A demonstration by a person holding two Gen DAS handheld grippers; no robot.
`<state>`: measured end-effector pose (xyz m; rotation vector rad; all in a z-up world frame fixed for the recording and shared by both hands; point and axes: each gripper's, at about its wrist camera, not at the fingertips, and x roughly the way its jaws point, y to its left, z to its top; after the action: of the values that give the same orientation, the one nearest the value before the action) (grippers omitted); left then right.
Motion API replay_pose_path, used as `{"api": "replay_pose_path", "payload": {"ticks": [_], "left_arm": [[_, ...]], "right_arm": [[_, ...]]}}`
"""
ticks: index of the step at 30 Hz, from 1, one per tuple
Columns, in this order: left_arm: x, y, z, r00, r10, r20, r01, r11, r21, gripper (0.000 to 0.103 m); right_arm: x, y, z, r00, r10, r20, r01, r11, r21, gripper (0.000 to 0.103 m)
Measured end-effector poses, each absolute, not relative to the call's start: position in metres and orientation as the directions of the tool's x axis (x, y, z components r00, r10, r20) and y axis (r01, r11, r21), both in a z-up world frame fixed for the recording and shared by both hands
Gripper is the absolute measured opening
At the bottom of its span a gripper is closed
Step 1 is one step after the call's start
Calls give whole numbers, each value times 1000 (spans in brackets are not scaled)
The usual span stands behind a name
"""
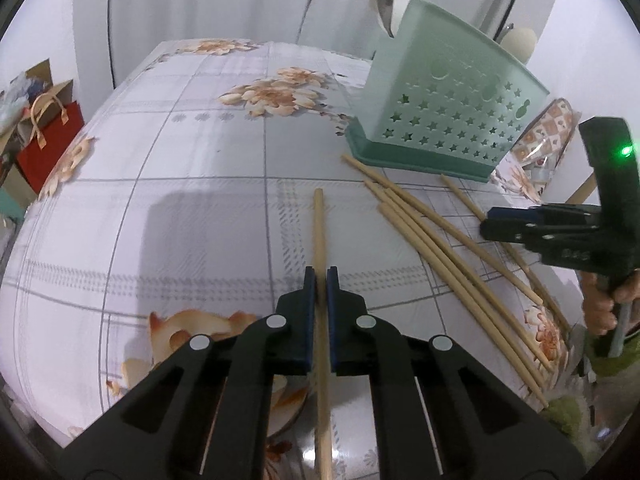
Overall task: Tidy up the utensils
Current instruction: 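Carry the chopsticks up toward the green holder with both tools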
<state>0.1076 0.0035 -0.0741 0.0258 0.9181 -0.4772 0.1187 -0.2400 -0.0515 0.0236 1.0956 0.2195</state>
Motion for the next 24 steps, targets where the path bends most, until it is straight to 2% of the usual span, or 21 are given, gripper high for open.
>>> {"api": "replay_pose_path", "payload": {"ticks": [3,5,10,11,14,18,24], "left_arm": [[103,5,-74,509,-384,-770,394,899,-188,4],[101,5,-74,505,-385,-773,391,900,-193,4],[96,4,-72,483,-377,-790,404,896,-181,5],[97,4,-71,470,-377,-798,407,895,-183,7],[102,6,-68,443,-388,-809,404,891,-206,24],[113,-3,-68,395,-398,-828,436,874,-213,25],[135,-23,-66,392,-332,-858,459,879,-131,25]], "right_arm": [[118,-234,-52,451,140,-882,-175,982,67,11],[116,-237,-53,443,153,-883,-173,981,84,8],[107,-247,-53,422,160,-893,-160,982,100,7],[106,-248,-53,415,165,-895,-162,981,106,7],[107,-249,-51,399,180,-899,-180,977,115,9],[117,-239,-50,387,167,-907,-212,973,89,10],[126,-232,-50,405,160,-900,-218,973,75,10]]}}
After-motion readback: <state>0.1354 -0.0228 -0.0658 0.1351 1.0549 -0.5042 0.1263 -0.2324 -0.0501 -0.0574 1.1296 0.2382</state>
